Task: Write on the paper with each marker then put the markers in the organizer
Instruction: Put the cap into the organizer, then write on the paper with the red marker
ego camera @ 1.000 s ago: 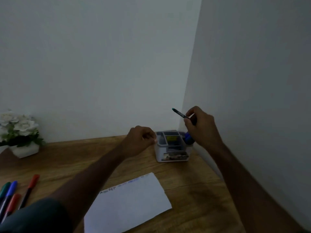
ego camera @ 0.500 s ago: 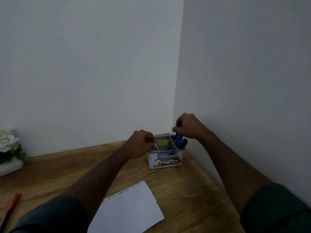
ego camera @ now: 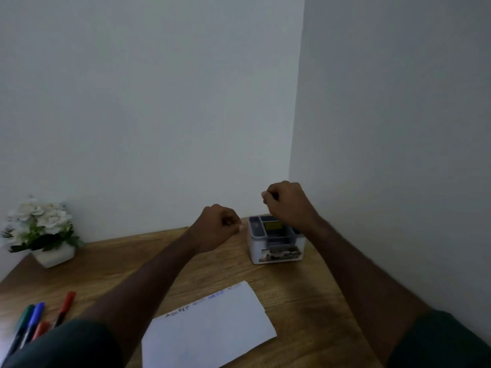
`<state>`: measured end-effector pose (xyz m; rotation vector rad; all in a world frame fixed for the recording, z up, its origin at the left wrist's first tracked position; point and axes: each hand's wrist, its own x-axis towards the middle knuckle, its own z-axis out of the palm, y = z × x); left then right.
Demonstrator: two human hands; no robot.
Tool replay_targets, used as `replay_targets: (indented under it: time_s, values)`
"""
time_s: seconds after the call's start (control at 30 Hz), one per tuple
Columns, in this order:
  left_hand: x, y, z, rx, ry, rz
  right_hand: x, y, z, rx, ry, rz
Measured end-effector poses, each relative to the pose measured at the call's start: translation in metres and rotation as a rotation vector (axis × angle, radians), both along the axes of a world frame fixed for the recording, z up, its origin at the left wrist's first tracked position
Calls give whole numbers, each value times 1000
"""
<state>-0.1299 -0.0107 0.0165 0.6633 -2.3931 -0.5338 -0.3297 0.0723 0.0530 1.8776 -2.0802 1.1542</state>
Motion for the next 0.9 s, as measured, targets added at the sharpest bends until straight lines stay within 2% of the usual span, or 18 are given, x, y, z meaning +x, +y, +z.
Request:
replay_targets:
  time_s: [0.2, 0.37, 0.53, 0.73, 0.9]
  values:
    - [88, 14, -4, 39, -38, 89, 103, -12, -21, 30, 56, 226]
    - [190, 22, -23, 74, -65, 284, 201, -12, -53, 185, 95, 434]
    - [281, 40, -39, 54, -64, 503, 285, -15, -84, 323, 63, 555]
    - [343, 42, -66, 112, 34, 633, 349, -19, -100, 403, 30, 624]
    - [348, 45, -73, 117, 22, 623, 363, -18, -108, 398, 100, 493]
